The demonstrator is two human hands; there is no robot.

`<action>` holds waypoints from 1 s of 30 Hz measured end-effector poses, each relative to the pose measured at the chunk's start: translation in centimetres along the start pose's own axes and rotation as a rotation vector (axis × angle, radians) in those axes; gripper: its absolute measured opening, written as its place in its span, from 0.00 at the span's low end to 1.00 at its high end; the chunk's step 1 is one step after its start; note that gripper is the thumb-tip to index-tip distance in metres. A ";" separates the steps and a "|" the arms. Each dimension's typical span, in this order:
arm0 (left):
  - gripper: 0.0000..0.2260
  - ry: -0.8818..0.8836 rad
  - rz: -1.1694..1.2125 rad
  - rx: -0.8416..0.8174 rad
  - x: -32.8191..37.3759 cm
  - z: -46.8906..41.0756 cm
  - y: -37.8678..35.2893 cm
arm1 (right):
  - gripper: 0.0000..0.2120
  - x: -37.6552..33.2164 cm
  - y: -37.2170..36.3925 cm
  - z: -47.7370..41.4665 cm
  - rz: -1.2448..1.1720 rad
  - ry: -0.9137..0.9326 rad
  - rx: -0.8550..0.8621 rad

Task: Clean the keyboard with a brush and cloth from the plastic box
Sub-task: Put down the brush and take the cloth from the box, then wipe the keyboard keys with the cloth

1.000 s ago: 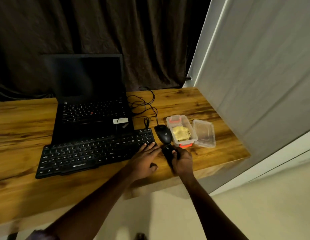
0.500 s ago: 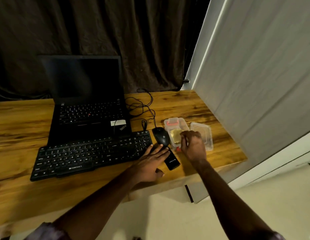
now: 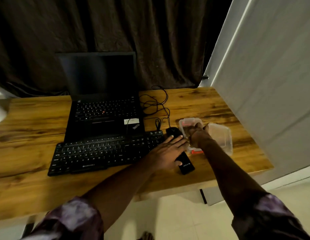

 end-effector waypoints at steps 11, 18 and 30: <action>0.32 -0.080 0.060 0.002 -0.8 -1.4 -0.2 | 0.20 1.8 1.3 -1.5 -0.011 0.038 0.211; 0.32 0.229 0.324 0.292 -3.8 -1.1 2.7 | 0.16 1.7 5.0 0.5 -0.218 0.059 0.408; 0.08 0.584 0.995 0.645 -13.3 7.2 5.5 | 0.11 -12.2 8.3 4.0 -1.113 0.416 0.378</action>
Point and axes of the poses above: each hand's wrist, its own z-axis away from the middle knuckle, its own y-axis out of the back of the hand, x = y × z, the point moved 5 cm from there along -z, towards the middle knuckle, and after that the axes turned 10 degrees about -z, right-handed, at the moved point
